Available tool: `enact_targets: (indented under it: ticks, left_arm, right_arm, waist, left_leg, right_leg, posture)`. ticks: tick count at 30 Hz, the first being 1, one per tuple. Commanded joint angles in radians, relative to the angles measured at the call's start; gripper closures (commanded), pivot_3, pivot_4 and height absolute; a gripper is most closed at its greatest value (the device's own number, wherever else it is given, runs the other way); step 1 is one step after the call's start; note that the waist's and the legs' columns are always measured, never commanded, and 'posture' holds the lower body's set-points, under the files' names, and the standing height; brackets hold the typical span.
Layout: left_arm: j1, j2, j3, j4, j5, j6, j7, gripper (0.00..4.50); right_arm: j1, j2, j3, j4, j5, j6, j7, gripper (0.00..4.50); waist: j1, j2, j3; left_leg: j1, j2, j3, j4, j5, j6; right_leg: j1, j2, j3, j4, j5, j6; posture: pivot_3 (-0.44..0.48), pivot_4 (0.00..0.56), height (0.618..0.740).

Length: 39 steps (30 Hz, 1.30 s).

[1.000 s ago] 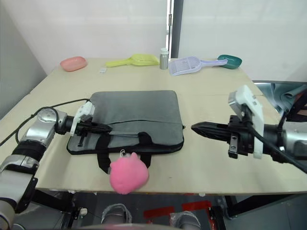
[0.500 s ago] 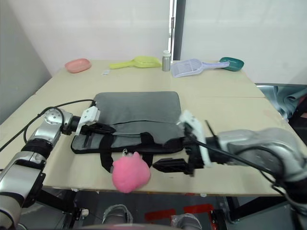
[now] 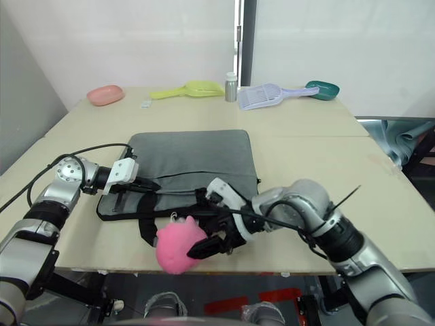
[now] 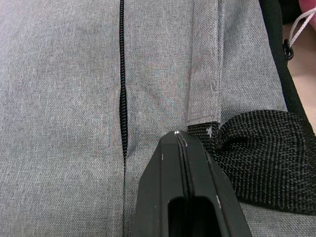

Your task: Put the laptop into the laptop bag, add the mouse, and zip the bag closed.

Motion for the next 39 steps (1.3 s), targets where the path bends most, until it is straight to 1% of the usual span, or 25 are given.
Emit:
enact_targets:
  ticks: [1,2,6,9,10,11,15,16,19,22,25,26,27,28,29,32,36,39]
  left_arm:
    - [0.044,-0.008,-0.070,0.058,0.097,-0.002,-0.004,4.50]
    - [0.044,-0.012,-0.073,0.060,0.100,-0.011,-0.001,4.50]
    - [0.047,-0.024,-0.085,0.075,0.109,-0.032,0.001,4.50]
    - [0.050,-0.047,-0.071,0.082,0.087,0.008,-0.010,4.50]
    - [0.052,-0.054,-0.068,0.086,0.083,0.018,-0.010,4.50]
    - [0.056,-0.059,-0.067,0.092,0.084,0.025,-0.008,4.50]
    - [0.069,-0.081,-0.048,0.117,0.078,0.055,0.004,4.50]
    - [0.073,-0.085,-0.043,0.123,0.077,0.064,0.006,4.50]
    - [0.088,-0.093,-0.033,0.144,0.085,0.079,0.013,4.50]
    - [0.108,-0.095,-0.034,0.177,0.096,0.075,0.033,4.50]
    - [0.121,-0.094,-0.044,0.201,0.111,0.063,0.051,4.50]
    - [0.125,-0.092,-0.051,0.209,0.120,0.054,0.057,4.50]
    - [0.128,-0.091,-0.056,0.215,0.127,0.047,0.062,4.50]
    - [0.131,-0.090,-0.062,0.223,0.136,0.035,0.070,4.50]
    - [0.132,-0.089,-0.065,0.228,0.141,0.027,0.075,4.50]
    - [0.143,-0.086,-0.078,0.244,0.156,-0.001,0.092,4.50]
    - [0.156,-0.083,-0.088,0.257,0.161,-0.021,0.104,4.50]
    - [0.162,-0.082,-0.091,0.259,0.160,-0.028,0.106,4.50]
  right_arm:
    - [-0.030,0.042,0.008,0.018,-0.057,-0.016,0.043,0.02]
    - [-0.032,0.054,0.007,0.025,-0.071,-0.017,0.049,0.02]
    - [-0.028,0.076,-0.015,0.047,-0.122,-0.025,0.072,1.10]
    - [-0.025,0.069,-0.029,0.049,-0.154,-0.030,0.092,2.19]
    - [-0.023,0.065,-0.037,0.040,-0.154,-0.028,0.102,2.64]
    - [-0.021,0.060,-0.048,0.029,-0.151,-0.024,0.110,2.87]
    - [-0.012,0.043,-0.091,-0.013,-0.144,-0.008,0.121,4.24]
    - [-0.008,0.040,-0.104,-0.023,-0.142,0.000,0.119,4.49]
    - [0.021,0.009,-0.157,-0.093,-0.107,0.026,0.129,4.49]
    - [0.066,-0.022,-0.241,-0.164,-0.043,0.060,0.135,4.49]
    - [0.093,-0.043,-0.281,-0.196,-0.024,0.079,0.126,4.49]
    - [0.098,-0.054,-0.288,-0.205,-0.024,0.085,0.122,4.49]
    - [0.102,-0.062,-0.294,-0.212,-0.025,0.089,0.120,4.49]
    - [0.104,-0.074,-0.302,-0.220,-0.027,0.093,0.118,4.49]
    - [0.105,-0.082,-0.306,-0.224,-0.027,0.094,0.116,4.49]
    - [0.121,-0.171,-0.317,-0.259,-0.049,0.088,0.134,4.49]
    - [0.162,-0.290,-0.326,-0.288,-0.076,0.054,0.166,4.49]
    - [0.210,-0.414,-0.300,-0.314,-0.137,-0.002,0.216,4.49]
  waist:
    - [0.000,0.000,0.000]
    - [0.000,0.000,0.000]
    - [0.003,0.001,-0.003]
    - [0.005,0.002,-0.004]
    - [0.007,0.002,-0.004]
    - [0.009,0.003,-0.004]
    - [0.016,0.005,-0.009]
    - [0.017,0.006,-0.010]
    - [0.022,0.006,-0.010]
    - [0.025,0.007,-0.012]
    - [0.025,0.009,-0.019]
    - [0.025,0.009,-0.020]
    - [0.025,0.010,-0.020]
    - [0.024,0.009,-0.021]
    - [0.024,0.008,-0.022]
    - [0.022,0.009,-0.024]
    - [0.020,0.010,-0.028]
    - [0.019,0.013,-0.030]
  left_leg:
    - [0.000,0.000,0.000,0.000,0.000,0.000]
    - [0.000,0.000,0.000,0.000,0.000,0.000]
    - [0.000,0.000,0.000,0.000,0.000,0.000]
    - [0.000,0.000,0.000,0.000,0.000,0.000]
    - [0.000,0.000,0.000,0.000,0.000,0.000]
    - [0.001,0.000,0.000,0.000,0.000,0.000]
    - [0.001,-0.002,0.001,0.000,0.000,0.000]
    - [0.001,-0.002,0.002,0.000,0.000,0.000]
    - [0.001,-0.002,0.005,0.000,0.000,0.000]
    - [0.002,-0.002,0.009,-0.002,0.000,0.000]
    - [0.004,-0.004,0.010,-0.005,0.000,0.000]
    - [0.007,-0.005,0.011,-0.006,0.000,0.000]
    - [0.009,-0.006,0.011,-0.008,0.000,0.000]
    - [0.012,-0.007,0.012,-0.011,0.000,0.000]
    - [0.014,-0.009,0.012,-0.013,0.000,0.000]
    - [0.015,-0.015,0.012,-0.018,0.000,0.000]
    - [0.015,-0.016,0.013,-0.018,-0.001,0.000]
    - [0.016,-0.016,0.013,-0.019,-0.001,0.001]
  right_leg:
    - [0.000,0.000,0.000,0.000,0.000,0.000]
    - [0.000,0.000,0.000,0.000,0.000,0.000]
    - [0.000,-0.001,0.000,0.000,0.000,0.000]
    - [0.000,-0.001,0.000,0.000,0.000,0.000]
    - [0.000,-0.001,0.000,0.000,0.000,0.000]
    - [0.000,-0.001,0.000,0.000,0.000,0.000]
    - [0.000,-0.004,0.000,0.000,0.000,0.001]
    - [0.000,-0.004,0.000,0.000,-0.001,0.001]
    - [0.001,-0.007,0.000,0.000,-0.001,0.003]
    - [0.002,-0.009,0.001,-0.001,-0.002,0.005]
    - [0.002,-0.010,0.003,-0.002,-0.002,0.007]
    - [0.003,-0.010,0.003,-0.002,-0.003,0.008]
    - [0.004,-0.011,0.004,-0.002,-0.006,0.013]
    - [0.005,-0.012,0.005,-0.002,-0.011,0.022]
    - [0.006,-0.012,0.007,-0.002,-0.012,0.022]
    - [0.005,-0.016,0.008,-0.004,-0.012,0.025]
    - [0.006,-0.016,0.010,-0.006,-0.013,0.027]
    - [0.006,-0.016,0.010,-0.007,-0.013,0.027]
  posture:
    - [0.000,0.150,0.740]
    - [0.000,0.150,0.740]
    - [0.000,0.150,0.740]
    - [0.000,0.150,0.740]
    - [0.000,0.150,0.740]
    - [0.000,0.150,0.740]
    - [0.000,0.150,0.740]
    - [0.000,0.150,0.740]
    - [0.000,0.150,0.740]
    - [0.000,0.150,0.740]
    - [0.000,0.150,0.740]
    - [0.000,0.150,0.740]
    - [0.000,0.150,0.740]
    - [0.000,0.150,0.740]
    - [0.000,0.150,0.740]
    - [0.000,0.150,0.740]
    - [0.000,0.150,0.740]
    - [0.000,0.150,0.740]
